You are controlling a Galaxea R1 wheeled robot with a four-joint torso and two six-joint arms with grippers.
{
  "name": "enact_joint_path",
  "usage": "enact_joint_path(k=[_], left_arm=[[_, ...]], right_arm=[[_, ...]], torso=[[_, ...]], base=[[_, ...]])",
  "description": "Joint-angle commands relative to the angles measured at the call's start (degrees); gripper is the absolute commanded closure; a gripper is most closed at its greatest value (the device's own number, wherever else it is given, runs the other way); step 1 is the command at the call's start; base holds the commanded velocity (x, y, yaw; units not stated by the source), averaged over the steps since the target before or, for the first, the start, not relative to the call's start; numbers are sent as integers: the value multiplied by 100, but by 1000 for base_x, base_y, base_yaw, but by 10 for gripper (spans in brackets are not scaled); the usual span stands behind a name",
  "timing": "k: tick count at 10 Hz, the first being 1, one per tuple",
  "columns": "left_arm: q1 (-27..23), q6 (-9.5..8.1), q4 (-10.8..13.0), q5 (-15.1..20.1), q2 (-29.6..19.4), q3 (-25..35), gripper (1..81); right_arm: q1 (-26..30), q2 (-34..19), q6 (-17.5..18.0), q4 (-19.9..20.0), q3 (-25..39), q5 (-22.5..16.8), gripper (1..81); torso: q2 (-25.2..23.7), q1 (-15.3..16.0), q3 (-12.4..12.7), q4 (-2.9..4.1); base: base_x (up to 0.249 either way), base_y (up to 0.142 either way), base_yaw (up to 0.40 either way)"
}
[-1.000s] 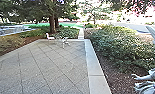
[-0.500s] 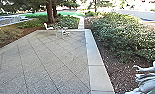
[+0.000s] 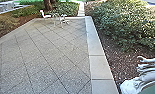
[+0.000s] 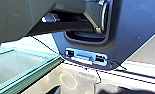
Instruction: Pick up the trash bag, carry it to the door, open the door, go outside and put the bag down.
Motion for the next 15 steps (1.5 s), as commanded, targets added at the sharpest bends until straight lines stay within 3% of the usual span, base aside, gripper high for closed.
enact_joint_path(k=[1,2,7,8,11,12,13,15], left_arm=[[-919,-25,-276,1163,-153,-676,811],[-1095,-33,-380,1452,-83,-1000,811],[-1571,-25,-952,1866,-347,-1379,811],[-1588,-16,-970,1963,-417,-1371,10],[-1388,10,-918,1980,-331,-1380,10],[-1046,98,-838,1963,-118,-1397,10],[-510,387,-464,1807,334,-1492,10],[493,459,72,1246,1195,-1992,10]], right_arm=[[-20,32,-28,-49,70,-429,10],[-20,50,-46,-58,61,-429,10],[-29,270,-72,-93,-229,-438,10],[-29,296,-64,-93,-272,-438,10],[-20,322,-63,-58,-299,-429,10],[-20,322,-63,-31,-308,-429,10],[-28,331,-63,-5,-342,-420,10],[-20,340,-29,4,-343,-394,10]], torso=[[0,0,-1000,0],[0,2,-158,0],[5,4,-313,0],[5,6,-313,0],[7,6,-315,0],[7,6,227,0],[7,9,257,0],[9,11,439,0]], base=[[0,0,0],[0,0,0],[0,0,0],[0,0,0],[0,0,0],[0,0,0],[0,0,0],[0,0,0]])
